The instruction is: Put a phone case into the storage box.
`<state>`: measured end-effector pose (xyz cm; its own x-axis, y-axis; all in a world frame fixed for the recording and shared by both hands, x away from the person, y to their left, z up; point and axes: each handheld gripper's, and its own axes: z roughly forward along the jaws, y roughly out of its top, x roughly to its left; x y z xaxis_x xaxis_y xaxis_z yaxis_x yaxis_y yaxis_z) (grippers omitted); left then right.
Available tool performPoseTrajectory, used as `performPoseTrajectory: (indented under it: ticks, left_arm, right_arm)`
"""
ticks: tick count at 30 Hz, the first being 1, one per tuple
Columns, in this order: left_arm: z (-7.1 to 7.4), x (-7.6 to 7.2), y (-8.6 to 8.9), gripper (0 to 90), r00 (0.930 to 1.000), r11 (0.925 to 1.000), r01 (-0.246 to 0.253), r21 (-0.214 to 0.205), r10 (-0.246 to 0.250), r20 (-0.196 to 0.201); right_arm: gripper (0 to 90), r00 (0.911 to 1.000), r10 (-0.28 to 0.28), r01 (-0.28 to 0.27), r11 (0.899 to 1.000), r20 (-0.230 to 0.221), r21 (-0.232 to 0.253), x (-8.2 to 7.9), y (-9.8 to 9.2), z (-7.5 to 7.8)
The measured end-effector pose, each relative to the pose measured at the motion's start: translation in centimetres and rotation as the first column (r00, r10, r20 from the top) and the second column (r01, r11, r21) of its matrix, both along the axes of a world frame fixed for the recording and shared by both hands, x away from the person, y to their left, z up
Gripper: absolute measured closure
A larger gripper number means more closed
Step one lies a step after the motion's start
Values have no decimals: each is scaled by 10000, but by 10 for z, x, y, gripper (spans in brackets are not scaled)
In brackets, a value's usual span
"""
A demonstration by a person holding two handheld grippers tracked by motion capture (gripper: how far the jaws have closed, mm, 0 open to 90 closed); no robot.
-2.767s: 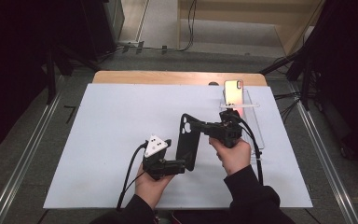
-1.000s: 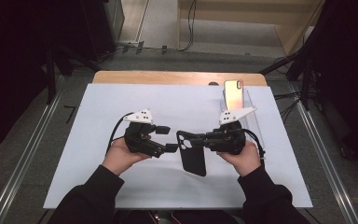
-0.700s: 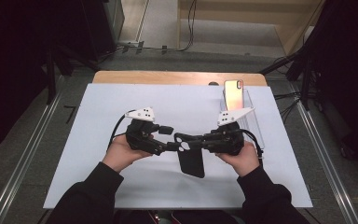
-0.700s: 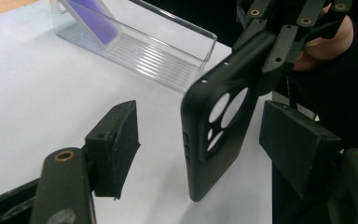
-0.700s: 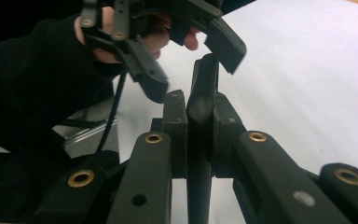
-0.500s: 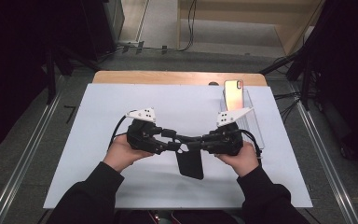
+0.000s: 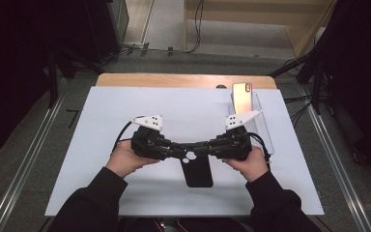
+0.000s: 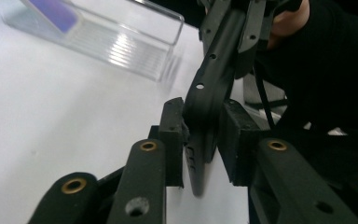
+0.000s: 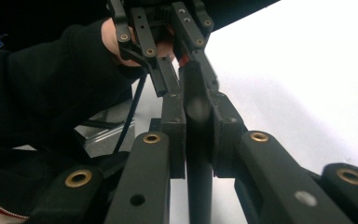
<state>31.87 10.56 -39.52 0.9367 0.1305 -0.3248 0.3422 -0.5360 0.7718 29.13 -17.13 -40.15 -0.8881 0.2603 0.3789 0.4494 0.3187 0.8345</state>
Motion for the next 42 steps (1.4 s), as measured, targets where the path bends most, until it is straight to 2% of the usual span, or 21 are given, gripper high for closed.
performPoseTrajectory:
  ticks: [2, 5, 12, 15, 18, 22, 24, 25, 28, 30, 31, 34, 36, 39, 42]
  left_arm:
    - [2, -2, 0, 760, 9999, 10000, 47, 26, -47, 140]
    - [4, -2, 0, 768, 9999, 9999, 97, -40, -97, 82]
    - [7, -3, 0, 774, 9999, 10000, 45, 36, -44, -127]
    - [9, -3, 2, 775, 9996, 9999, -43, 100, 46, -261]
    - [11, -2, 5, 774, 9988, 9994, -301, 195, 308, -390]
    - [16, -1, 10, 774, 9958, 9969, -753, 212, 763, -504]
    - [18, -1, 13, 773, 9940, 9950, -972, 210, 981, -492]
    - [20, -1, 14, 773, 9937, 9943, -1042, 229, 1050, -397]
    - [23, -3, 14, 772, 9891, 9884, -1428, 516, 1444, -292]
    - [25, -3, 15, 772, 9857, 9845, -1640, 623, 1661, -292]
    - [25, -3, 15, 772, 9837, 9827, -1748, 616, 1769, -315]
    - [27, -3, 14, 771, 9792, 9779, -1989, 647, 2010, -286]
    - [28, -3, 14, 771, 9736, 9719, -2229, 757, 2258, -320]
    - [30, -3, 13, 771, 9652, 9630, -2552, 869, 2591, -356]
    - [31, -3, 13, 770, 9557, 9525, -2886, 975, 2928, -307]
  right_arm:
    - [746, 10000, -49, 49, 10000, -19, -7, 0, 0, 0]
    - [741, 10000, -36, 37, 9998, -53, 197, 1, -1, 0]
    - [667, 9997, -233, 233, 9993, -4, 284, 1, -2, 0]
    - [551, 9987, -433, 426, 9987, 258, 266, -1, 0, 2]
    - [408, 9963, -731, 710, 9964, 451, 464, -2, -1, 4]
    - [265, 9879, -1290, 1232, 9900, 866, 690, -5, -4, 7]
    - [238, 9834, -1583, 1538, 9865, 882, 564, -6, -5, 7]
    - [192, 9827, -1611, 1570, 9863, 913, 508, -6, -6, 8]
    - [122, 9834, -1721, 1685, 9837, 570, 628, -5, -6, 5]
    - [67, 9818, -1834, 1816, 9826, 498, 384, -5, -4, 4]
    - [0, 9813, -1864, 1852, 9823, 486, 284, -5, -3, 3]
    - [0, 9760, -2086, 2076, 9780, 618, 220, -6, 0, 1]
    - [0, 9757, -2100, 2097, 9777, 623, 129, -7, 2, 0]
    - [0, 9685, -2361, 2380, 9711, 791, -153, -10, 6, -1]
    - [0, 9656, -2528, 2537, 9673, 603, -72, -11, 9, -3]
